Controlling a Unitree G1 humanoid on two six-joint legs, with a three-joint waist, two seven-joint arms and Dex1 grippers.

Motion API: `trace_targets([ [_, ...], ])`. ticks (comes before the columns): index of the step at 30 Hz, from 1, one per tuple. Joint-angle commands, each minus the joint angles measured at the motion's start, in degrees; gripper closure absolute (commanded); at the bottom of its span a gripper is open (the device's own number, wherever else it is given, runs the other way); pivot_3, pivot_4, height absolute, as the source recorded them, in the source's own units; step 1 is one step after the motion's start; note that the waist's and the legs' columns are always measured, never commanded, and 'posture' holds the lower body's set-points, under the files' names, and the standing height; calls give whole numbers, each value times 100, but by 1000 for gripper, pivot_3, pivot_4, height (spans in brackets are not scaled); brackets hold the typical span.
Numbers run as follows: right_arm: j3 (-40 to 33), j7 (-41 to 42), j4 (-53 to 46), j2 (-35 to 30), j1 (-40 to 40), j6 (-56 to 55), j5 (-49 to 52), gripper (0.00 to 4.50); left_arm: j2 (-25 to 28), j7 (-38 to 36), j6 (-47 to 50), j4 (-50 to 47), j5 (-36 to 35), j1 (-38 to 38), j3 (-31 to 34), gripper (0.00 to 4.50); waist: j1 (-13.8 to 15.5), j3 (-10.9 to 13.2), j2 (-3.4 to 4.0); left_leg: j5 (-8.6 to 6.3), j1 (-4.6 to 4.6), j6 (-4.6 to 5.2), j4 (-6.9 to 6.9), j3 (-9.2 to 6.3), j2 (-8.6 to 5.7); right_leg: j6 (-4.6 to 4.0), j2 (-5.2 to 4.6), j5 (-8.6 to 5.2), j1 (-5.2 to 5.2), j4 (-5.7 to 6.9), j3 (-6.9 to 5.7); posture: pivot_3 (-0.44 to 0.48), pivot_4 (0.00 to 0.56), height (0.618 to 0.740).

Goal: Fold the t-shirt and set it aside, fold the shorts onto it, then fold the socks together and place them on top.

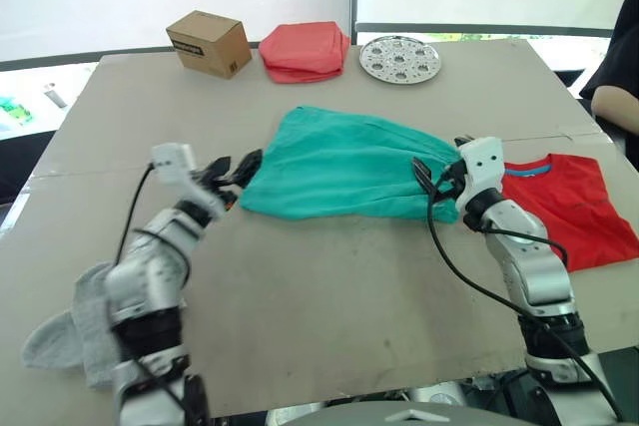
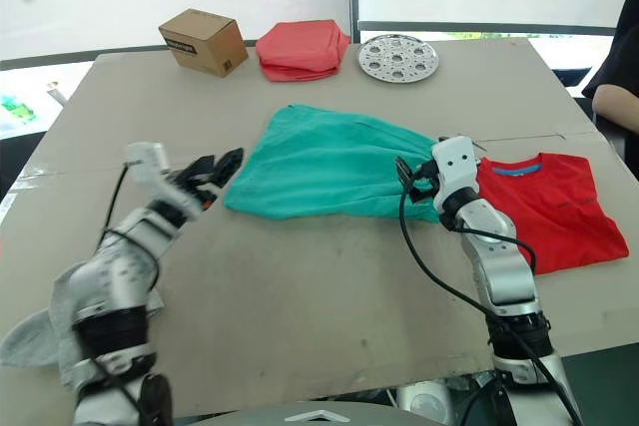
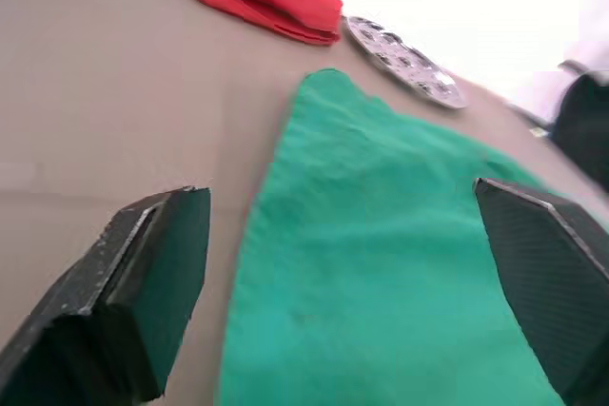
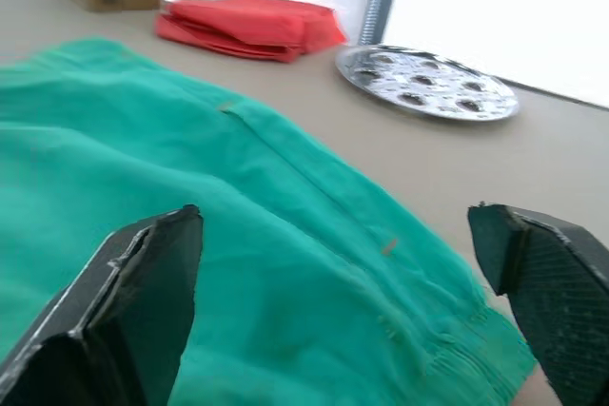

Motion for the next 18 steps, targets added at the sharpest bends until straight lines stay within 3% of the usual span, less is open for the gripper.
trace_targets([
  [1, -14, 721, -598, -164, 1, 77, 657, 14, 94, 535, 943, -741, -1329, 473, 507, 63, 19, 1, 2, -2, 1, 4, 0, 0, 0, 6, -1, -4, 0, 0, 2, 0, 150, 740],
  [5, 60, 1597, -904, -603, 165, 65, 1113, 14, -13, 1138, 1415, -1256, -1898, 1274, 398, 63, 72, 0, -2, -16, 5, 28, 1, -2, -8, -7, -8, -22, 11, -14, -1, 0, 150, 740],
  [8, 44, 1754, -907, -744, 174, 51, 1195, 14, -451, 1996, 1498, -1379, -2331, 1323, 105, 63, 157, -1, -3, -17, 4, 28, 3, -4, -10, -7, -10, -21, 13, -23, 0, 0, 150, 740],
  [13, 61, 1891, -999, -806, 233, 56, 1277, 14, -1068, 3491, 1300, -959, -2497, 725, -148, 63, 214, -6, 1, -15, 4, 26, 3, -8, -13, -31, -7, -7, 16, -21, 1, 0, 150, 740],
  [18, 171, 2567, -1512, -1242, 588, 10, 1586, 14, -1617, 4648, 1117, -333, -2816, -93, -386, 63, 316, -8, 3, -12, 2, 21, 3, -9, -17, -33, -6, -5, 18, -24, 0, 0, 150, 740],
])
